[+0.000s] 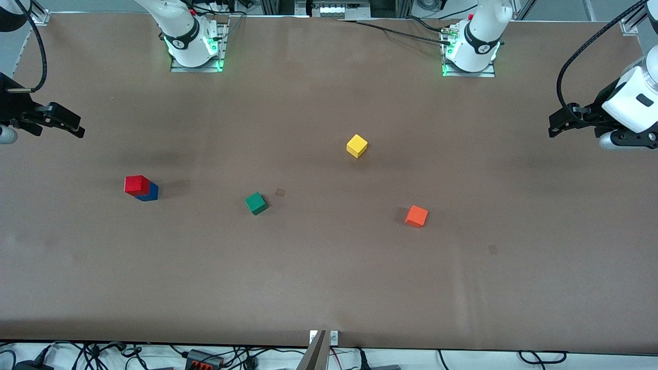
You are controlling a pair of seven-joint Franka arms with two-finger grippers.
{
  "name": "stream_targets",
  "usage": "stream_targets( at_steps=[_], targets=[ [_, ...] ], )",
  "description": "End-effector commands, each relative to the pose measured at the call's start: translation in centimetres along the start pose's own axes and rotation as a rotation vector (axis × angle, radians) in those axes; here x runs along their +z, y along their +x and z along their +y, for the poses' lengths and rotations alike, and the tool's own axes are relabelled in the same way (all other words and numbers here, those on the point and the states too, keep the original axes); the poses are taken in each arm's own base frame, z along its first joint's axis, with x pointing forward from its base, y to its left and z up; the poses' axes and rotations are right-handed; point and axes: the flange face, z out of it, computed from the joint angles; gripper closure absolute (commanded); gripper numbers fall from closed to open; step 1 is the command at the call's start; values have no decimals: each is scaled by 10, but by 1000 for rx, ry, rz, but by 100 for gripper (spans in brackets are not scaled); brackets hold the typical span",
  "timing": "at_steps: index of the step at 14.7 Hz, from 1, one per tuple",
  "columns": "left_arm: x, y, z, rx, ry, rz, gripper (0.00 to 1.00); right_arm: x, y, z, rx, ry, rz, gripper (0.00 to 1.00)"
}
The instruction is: Pass red block to right arm, stack on blue
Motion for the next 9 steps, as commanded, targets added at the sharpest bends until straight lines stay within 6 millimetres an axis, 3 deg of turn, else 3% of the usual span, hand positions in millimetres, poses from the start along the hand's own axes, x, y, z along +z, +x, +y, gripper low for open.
stream_targets(
  at_steps=[1,9],
  targets=[
    [-6,-8,1,-8,-6,2,0,-7,3,-1,-5,-7,13,0],
    [-6,-8,2,-5,-6,2,0,-11,3,-1,-4,-9,17,0]
  ],
)
